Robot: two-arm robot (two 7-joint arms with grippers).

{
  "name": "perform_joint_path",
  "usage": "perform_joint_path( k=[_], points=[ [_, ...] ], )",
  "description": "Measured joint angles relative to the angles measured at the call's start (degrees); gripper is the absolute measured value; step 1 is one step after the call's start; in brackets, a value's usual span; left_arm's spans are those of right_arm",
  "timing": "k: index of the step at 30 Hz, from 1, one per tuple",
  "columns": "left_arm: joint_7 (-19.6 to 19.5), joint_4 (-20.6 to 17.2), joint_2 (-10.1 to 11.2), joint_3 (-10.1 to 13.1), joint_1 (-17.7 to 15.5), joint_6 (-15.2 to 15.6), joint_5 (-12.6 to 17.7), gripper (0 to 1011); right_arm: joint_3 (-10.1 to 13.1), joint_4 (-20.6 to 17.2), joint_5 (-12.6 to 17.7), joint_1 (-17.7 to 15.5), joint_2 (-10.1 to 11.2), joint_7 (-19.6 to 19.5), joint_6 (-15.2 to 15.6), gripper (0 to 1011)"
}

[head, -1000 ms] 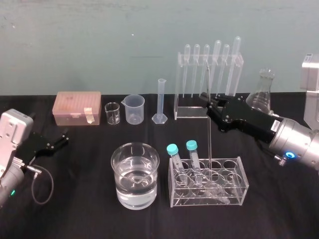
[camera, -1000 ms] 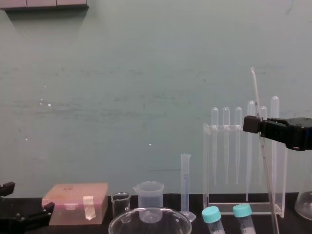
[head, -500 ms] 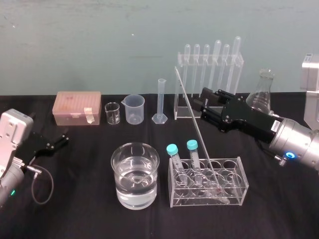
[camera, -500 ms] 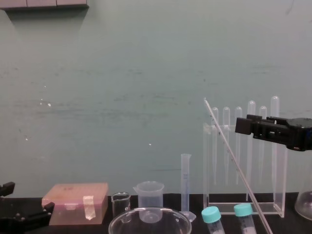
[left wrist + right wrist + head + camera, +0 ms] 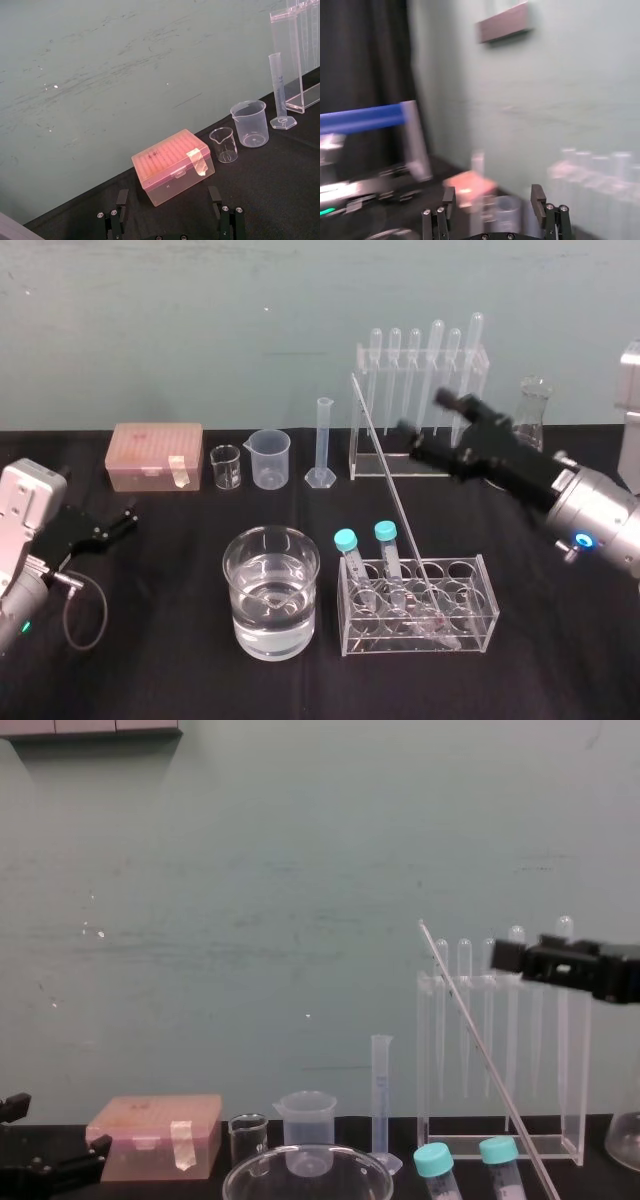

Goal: Hold the thermometer with one hand and immerse one end into the beaker, then reinsert it into the test tube rack.

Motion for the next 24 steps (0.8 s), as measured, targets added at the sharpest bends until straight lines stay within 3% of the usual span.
perform_joint_path(
  k=[2,6,7,10,12,24],
  points=[
    [0.0,0.0,0.0,0.0,0.0,0.0,0.0,1008,1.6,-0.4,-2.6,-1.2,-1.0,-6.5,-1.0,998],
    [0.0,0.0,0.0,0.0,0.0,0.0,0.0,1008,3.7,-0.5,-8.7,-3.3,-2.8,-19.4,-0.8,1003],
    [0.0,0.0,0.0,0.0,0.0,0.0,0.0,1008,3.9,-0.3,-11.3,-4.0,-3.1,-23.1,0.1,1003],
    [0.0,0.0,0.0,0.0,0.0,0.0,0.0,1008,3.7,0.6,-14.8,-5.2,-3.6,-28.8,3.2,1002],
    [0.0,0.0,0.0,0.0,0.0,0.0,0.0,1008,3.5,1.0,-16.0,-5.7,-3.8,-30.7,4.7,1003],
    [0.0,0.0,0.0,0.0,0.0,0.0,0.0,1008,3.7,0.7,-15.4,-5.4,-3.7,-29.8,3.7,1003]
  ],
)
